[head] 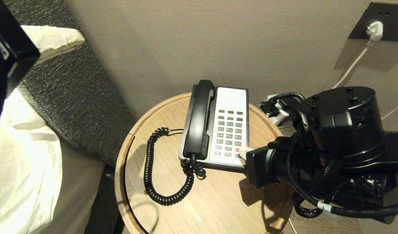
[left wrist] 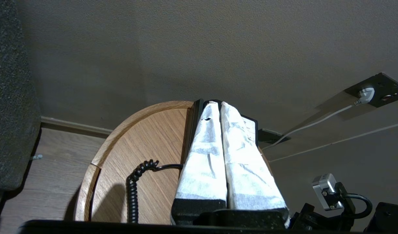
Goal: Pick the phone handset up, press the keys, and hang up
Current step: End the call using the dial pad
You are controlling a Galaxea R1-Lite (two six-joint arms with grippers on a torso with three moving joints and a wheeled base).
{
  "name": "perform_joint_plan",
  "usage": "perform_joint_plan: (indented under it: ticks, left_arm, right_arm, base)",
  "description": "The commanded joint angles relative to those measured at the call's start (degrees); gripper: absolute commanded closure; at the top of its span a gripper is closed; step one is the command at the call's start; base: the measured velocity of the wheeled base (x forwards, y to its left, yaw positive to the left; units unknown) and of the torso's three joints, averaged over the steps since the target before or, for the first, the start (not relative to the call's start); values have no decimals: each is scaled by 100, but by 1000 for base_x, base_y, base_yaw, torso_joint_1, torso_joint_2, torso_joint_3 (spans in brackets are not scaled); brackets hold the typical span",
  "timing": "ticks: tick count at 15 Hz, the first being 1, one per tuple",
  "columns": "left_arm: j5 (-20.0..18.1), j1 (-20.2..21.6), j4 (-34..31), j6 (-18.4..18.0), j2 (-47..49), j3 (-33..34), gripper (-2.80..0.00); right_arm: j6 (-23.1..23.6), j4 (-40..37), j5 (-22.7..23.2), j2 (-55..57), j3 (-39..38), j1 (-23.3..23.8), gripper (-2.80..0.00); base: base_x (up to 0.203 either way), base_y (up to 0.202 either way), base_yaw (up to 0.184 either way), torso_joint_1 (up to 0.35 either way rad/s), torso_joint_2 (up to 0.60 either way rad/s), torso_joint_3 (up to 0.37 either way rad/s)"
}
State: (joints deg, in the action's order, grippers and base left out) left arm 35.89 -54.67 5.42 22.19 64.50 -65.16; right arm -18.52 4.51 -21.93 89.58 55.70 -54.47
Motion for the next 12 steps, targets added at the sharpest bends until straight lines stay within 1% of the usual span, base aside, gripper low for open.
perform_joint_plan:
  ticks: [1,4,12]
  left_arm:
    - [23,1,2,23,4,8,0]
    - [23,1,2,31,-34,64,0]
    - [23,1,2,31,-93,82,0]
  right_arm:
    - [-17,6,-4,-10,-24,-18,0]
    - [-153,-13,13,17,-15,-82,0]
    - [-135,32,-22,174,-6,-126,0]
  base:
    - [0,0,0,0,0,0]
    - [0,0,0,0,0,0]
    - [0,0,0,0,0,0]
